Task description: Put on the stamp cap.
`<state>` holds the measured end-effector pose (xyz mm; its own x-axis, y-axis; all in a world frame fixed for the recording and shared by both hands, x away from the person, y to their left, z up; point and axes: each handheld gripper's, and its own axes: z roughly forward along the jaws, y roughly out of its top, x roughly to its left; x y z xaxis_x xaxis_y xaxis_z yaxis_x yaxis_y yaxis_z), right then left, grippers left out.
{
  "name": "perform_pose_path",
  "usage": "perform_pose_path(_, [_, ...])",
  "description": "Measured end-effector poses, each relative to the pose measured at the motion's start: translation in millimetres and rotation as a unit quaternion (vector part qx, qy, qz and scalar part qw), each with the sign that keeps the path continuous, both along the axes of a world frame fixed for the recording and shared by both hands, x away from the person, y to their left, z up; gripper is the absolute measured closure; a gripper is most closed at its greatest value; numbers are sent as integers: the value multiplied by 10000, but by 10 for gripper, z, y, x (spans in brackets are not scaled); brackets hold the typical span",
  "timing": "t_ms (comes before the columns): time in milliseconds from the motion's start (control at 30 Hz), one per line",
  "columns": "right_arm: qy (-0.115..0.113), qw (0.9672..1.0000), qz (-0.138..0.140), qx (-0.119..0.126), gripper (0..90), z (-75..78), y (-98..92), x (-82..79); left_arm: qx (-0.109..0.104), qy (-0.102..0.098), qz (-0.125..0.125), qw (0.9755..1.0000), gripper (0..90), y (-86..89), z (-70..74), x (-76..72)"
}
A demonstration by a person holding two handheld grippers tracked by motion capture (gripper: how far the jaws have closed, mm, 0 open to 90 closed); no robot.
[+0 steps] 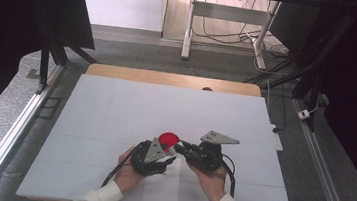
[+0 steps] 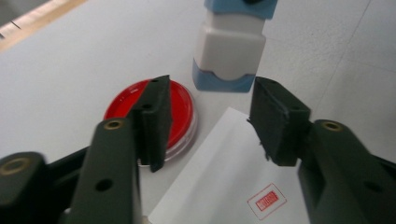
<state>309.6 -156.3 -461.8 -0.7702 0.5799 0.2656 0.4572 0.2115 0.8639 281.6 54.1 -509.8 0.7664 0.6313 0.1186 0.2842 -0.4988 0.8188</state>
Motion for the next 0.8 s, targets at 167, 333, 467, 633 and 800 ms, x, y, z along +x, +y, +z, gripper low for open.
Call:
perform_pose_path(167, [-64, 10000, 0, -27, 751, 2, -25, 13, -36, 152, 15, 9999, 389, 48, 27, -6])
perform_pose_path(333, [-122, 9999, 2, -24, 750, 12, -54, 24, -154, 317, 15, 9994, 344, 145, 68, -17])
perform_pose_path(467, [-244, 9996, 10, -110, 750, 24, -68, 30, -200, 505, -11, 9985, 307, 260, 79, -38])
perform_pose_path(633, [-294, 9995, 9, -152, 750, 35, -97, 46, -308, 576, 50, 9979, 302, 417, 108, -76])
perform_pose_path(800, [-355, 9992, -19, -164, 750, 51, -126, 57, -342, 612, 83, 9975, 301, 545, 115, -132])
